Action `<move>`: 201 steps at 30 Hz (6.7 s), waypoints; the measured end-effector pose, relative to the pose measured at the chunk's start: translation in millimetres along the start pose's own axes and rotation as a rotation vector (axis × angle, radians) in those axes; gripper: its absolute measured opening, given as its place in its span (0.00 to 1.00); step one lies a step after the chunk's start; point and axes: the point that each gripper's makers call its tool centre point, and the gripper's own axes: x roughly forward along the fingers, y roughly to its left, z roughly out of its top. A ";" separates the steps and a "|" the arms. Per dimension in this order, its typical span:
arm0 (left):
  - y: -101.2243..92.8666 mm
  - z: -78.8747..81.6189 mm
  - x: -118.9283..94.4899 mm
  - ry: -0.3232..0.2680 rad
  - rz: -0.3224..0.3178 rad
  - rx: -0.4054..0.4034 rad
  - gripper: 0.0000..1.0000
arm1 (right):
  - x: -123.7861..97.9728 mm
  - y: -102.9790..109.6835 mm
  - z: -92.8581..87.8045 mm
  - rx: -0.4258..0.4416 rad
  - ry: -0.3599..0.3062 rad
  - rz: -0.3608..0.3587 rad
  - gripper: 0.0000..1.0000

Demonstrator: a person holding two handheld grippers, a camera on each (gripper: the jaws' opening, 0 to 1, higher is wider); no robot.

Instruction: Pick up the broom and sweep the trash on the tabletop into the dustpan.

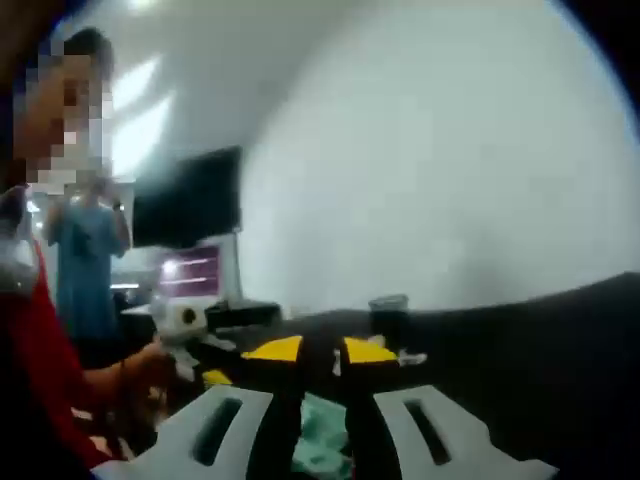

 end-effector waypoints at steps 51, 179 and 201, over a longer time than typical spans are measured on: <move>-5.2 68.0 -14.3 -0.031 -0.215 -0.018 0.15 | -40.2 -28.2 22.6 0.327 -0.254 -0.024 0.16; 230.9 80.1 28.1 -0.147 0.381 0.250 0.04 | -36.1 -40.4 3.3 0.436 -0.173 -0.082 0.16; 93.9 125.2 50.4 -0.302 0.070 0.180 0.04 | -38.3 -38.1 7.3 0.453 -0.206 -0.071 0.15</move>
